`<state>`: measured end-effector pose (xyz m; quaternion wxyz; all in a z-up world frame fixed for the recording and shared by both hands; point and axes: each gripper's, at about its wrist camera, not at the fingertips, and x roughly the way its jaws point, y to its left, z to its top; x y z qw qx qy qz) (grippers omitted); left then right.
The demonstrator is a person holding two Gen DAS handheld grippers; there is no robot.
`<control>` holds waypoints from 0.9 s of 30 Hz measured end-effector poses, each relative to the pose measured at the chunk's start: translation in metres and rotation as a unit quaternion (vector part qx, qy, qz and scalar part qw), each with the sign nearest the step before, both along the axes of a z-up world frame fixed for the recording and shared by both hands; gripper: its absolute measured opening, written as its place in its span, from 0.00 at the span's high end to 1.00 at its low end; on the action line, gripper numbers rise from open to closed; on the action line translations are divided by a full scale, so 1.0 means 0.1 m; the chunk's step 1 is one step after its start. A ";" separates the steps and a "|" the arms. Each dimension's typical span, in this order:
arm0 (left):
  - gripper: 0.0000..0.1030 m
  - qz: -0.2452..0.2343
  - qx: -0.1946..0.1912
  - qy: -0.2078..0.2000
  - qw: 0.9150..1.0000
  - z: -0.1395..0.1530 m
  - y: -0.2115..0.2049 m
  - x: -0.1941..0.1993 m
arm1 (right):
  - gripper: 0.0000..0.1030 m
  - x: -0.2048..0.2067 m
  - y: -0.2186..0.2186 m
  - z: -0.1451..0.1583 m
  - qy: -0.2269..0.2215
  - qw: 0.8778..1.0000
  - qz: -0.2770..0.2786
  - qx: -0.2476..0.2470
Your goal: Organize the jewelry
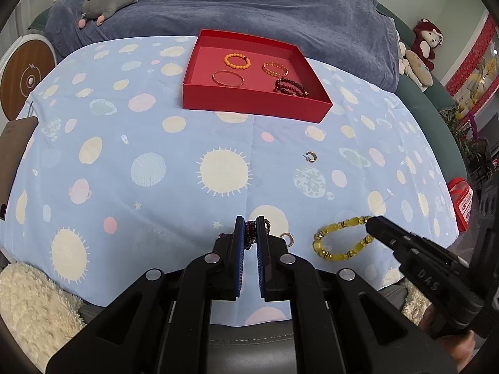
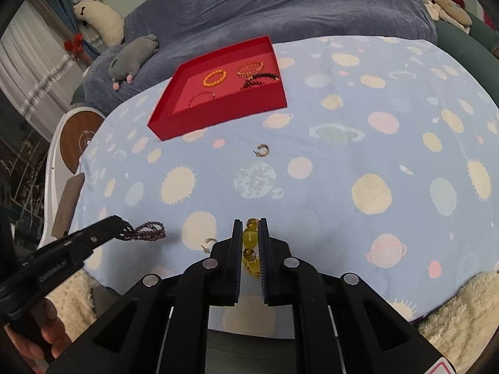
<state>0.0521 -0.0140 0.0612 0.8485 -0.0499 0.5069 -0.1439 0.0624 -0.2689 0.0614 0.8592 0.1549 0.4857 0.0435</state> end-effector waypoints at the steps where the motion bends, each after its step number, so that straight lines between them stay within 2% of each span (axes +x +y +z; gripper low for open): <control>1: 0.93 0.001 -0.001 -0.001 1.000 0.01 0.01 0.00 | 0.91 0.01 0.01 0.05 -0.006 1.000 0.001 0.003; 16: 0.93 0.011 -0.009 -0.016 1.000 0.15 0.08 0.25 | 0.91 0.27 0.10 0.42 -0.045 0.999 0.014 0.019; 27: 0.93 0.016 -0.020 -0.041 0.999 0.34 0.01 0.94 | 0.91 1.05 0.09 0.70 -0.082 0.996 0.018 0.024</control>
